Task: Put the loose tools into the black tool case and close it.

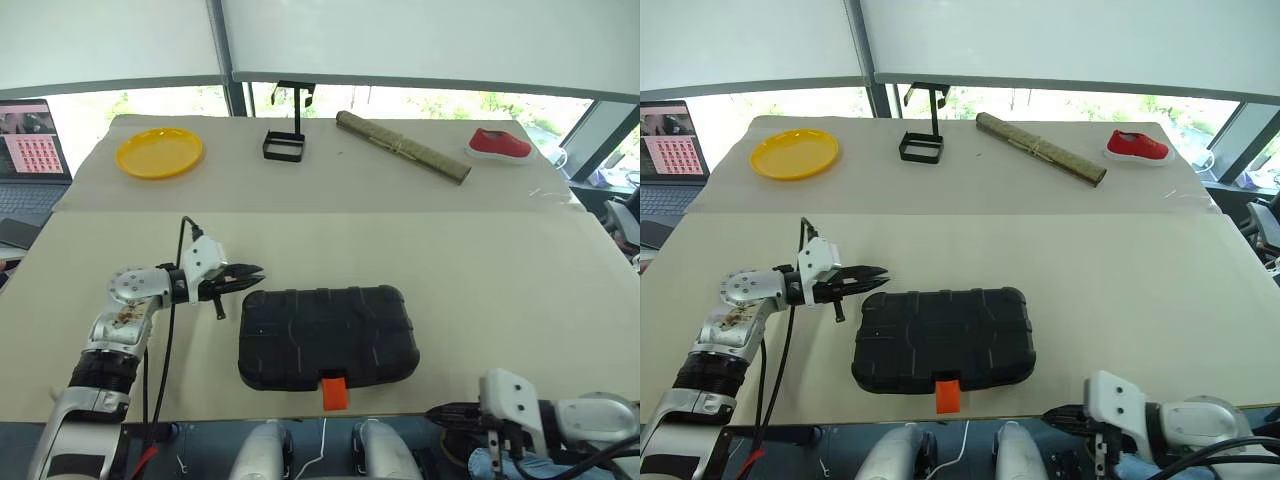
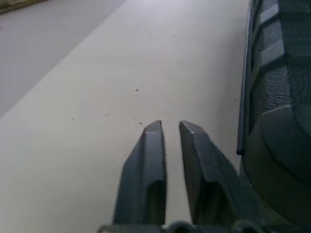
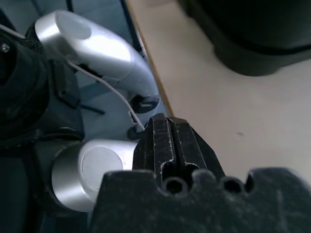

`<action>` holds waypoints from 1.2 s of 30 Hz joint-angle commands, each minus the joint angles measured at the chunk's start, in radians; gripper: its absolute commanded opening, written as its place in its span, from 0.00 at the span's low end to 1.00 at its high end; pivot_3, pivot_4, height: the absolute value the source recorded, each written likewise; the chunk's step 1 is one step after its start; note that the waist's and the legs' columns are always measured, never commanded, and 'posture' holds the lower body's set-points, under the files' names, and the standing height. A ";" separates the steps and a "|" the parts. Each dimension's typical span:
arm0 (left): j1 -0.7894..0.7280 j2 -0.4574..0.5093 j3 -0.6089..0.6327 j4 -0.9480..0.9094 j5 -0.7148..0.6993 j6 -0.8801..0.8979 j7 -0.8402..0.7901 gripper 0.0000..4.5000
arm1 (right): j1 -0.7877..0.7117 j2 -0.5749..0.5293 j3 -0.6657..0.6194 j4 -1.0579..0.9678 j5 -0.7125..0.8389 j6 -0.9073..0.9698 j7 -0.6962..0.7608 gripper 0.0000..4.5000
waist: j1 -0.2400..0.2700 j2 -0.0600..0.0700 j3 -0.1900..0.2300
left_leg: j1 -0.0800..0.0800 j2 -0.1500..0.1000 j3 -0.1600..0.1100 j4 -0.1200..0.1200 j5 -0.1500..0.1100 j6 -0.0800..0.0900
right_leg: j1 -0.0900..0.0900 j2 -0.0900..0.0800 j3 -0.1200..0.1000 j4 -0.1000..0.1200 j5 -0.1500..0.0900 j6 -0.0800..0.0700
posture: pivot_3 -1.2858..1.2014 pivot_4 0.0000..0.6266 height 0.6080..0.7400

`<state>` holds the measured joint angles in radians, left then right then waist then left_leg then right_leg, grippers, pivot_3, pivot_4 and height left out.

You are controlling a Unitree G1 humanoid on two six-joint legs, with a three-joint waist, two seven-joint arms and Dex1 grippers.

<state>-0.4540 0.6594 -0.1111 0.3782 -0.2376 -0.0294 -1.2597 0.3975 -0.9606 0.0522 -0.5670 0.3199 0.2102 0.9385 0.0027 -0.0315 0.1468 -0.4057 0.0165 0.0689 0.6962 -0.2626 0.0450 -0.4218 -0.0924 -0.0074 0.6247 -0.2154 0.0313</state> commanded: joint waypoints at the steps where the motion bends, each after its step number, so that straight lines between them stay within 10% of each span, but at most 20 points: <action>1: -0.004 0.021 0.013 0.003 0.004 0.010 -0.023 0.01 | -0.103 0.057 0.057 -0.019 -0.053 0.061 -0.059 0.00 | 0.001 -0.001 0.000 | 0.000 0.000 0.000 0.000 0.000 0.000 | 0.000 0.000 0.000 0.000 0.000 0.000 | 0.52 0.24 1.00; 21: 0.313 0.020 0.192 -0.301 -0.057 0.126 0.209 0.01 | -0.647 0.343 0.193 0.408 -0.257 -0.064 -0.085 0.00 | -0.008 -0.002 0.001 | 0.000 0.000 0.000 0.000 0.000 0.000 | -0.001 -0.001 0.000 0.002 0.000 -0.001 | 0.52 0.24 1.00; 36: 0.056 0.085 0.104 -0.466 -0.198 0.434 0.132 0.01 | -0.393 0.157 0.069 0.057 -0.034 0.168 0.055 0.00 | 0.009 -0.002 0.001 | 0.000 -0.001 -0.001 0.000 0.000 0.000 | 0.000 -0.002 -0.002 0.001 0.000 0.000 | 0.52 0.24 1.00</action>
<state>-0.3675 0.7517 0.0108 -0.0539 -0.4431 0.4128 -1.1188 0.0055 -0.7917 0.1426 -0.4432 0.2525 0.3446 0.9946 0.0118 -0.0336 0.1476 -0.4061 0.0158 0.0680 0.6966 -0.2623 0.0444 -0.4213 -0.0940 -0.0090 0.6260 -0.2153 0.0311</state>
